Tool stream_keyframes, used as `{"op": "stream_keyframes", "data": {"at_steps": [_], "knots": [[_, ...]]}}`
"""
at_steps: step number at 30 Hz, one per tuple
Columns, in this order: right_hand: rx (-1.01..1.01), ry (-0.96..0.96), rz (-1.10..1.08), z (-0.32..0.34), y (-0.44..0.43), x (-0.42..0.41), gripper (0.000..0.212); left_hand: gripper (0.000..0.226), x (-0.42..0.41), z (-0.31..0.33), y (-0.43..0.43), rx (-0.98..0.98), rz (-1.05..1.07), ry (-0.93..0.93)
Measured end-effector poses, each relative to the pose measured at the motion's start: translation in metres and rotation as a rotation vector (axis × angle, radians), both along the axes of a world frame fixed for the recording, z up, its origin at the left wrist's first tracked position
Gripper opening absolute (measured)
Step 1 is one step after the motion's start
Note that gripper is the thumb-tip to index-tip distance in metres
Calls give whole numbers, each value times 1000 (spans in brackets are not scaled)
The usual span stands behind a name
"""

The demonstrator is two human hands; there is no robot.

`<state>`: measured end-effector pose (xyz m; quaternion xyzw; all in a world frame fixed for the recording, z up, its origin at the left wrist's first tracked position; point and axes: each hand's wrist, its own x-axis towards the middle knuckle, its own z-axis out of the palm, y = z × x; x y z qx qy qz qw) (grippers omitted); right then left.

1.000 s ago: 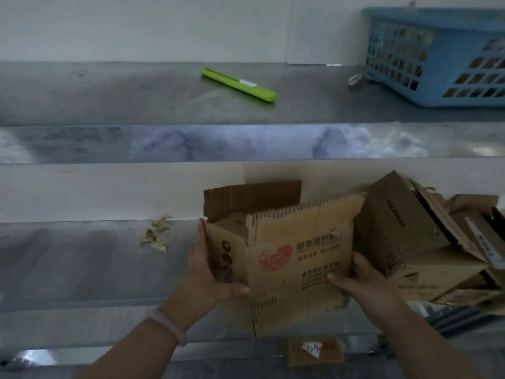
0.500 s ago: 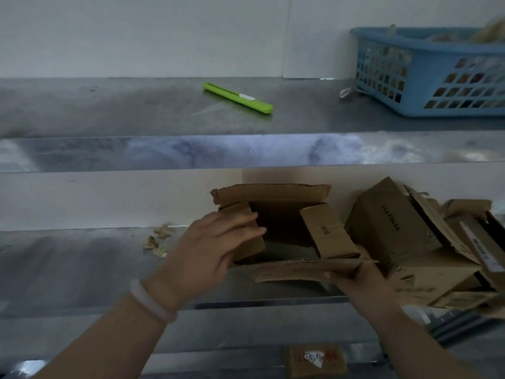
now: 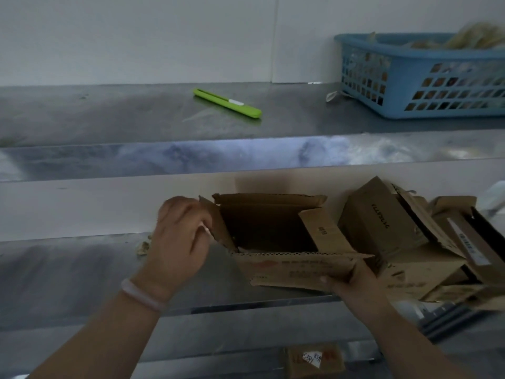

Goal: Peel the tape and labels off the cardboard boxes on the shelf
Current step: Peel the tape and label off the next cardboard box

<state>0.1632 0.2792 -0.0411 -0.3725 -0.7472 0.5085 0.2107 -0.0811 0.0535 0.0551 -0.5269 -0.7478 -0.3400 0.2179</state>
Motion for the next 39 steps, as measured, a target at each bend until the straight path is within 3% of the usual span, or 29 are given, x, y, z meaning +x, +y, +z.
{"op": "stream_keyframes", "data": {"at_steps": [2, 3, 6, 8, 11, 16, 20, 23, 26, 28, 31, 35, 38, 39], "knots": [[-30, 5, -4, -2, -1, 3, 58, 23, -8, -18, -6, -12, 51, -132], [-44, -2, 2, -3, -1, 4, 57, 35, -11, -28, -8, -49, 29, -291], [-73, -47, 20, -9, 1, 6, 56, 122, -12, -49, -8, -294, -173, -885], [-76, -75, 48, -10, 3, 6, 57, 144, -6, -58, -3, -379, -256, -962], [-105, -49, 69, -6, 0, 4, 59, 150, 1, -64, 8, -294, -209, -968], [-111, -90, 102, -2, -4, 5, 44, 147, -8, -57, 17, -155, -160, -1007], [-96, -102, 112, 2, -8, 6, 47, 105, -5, -50, 21, 101, -21, -910], [-162, -36, 81, 9, -10, 3, 44, 81, 3, -53, 21, 137, 114, -897], [-209, 17, -24, 18, -9, -3, 50, 80, 10, -61, 23, 127, 177, -912], [-161, -31, -124, 18, -8, -9, 63, 95, 15, -69, 25, 118, 177, -905], [-60, -148, -181, 8, -8, -18, 81, 118, 26, -90, 24, -106, 212, -806], [-17, -216, -164, -8, -7, -29, 92, 101, 27, -133, 19, -548, 187, -620], [-21, -252, -145, -19, -4, -38, 94, 73, 31, -153, 20, -741, 149, -368], [20, -292, -131, -24, -3, -40, 89, 73, 32, -160, 23, -798, 131, -331]]}}
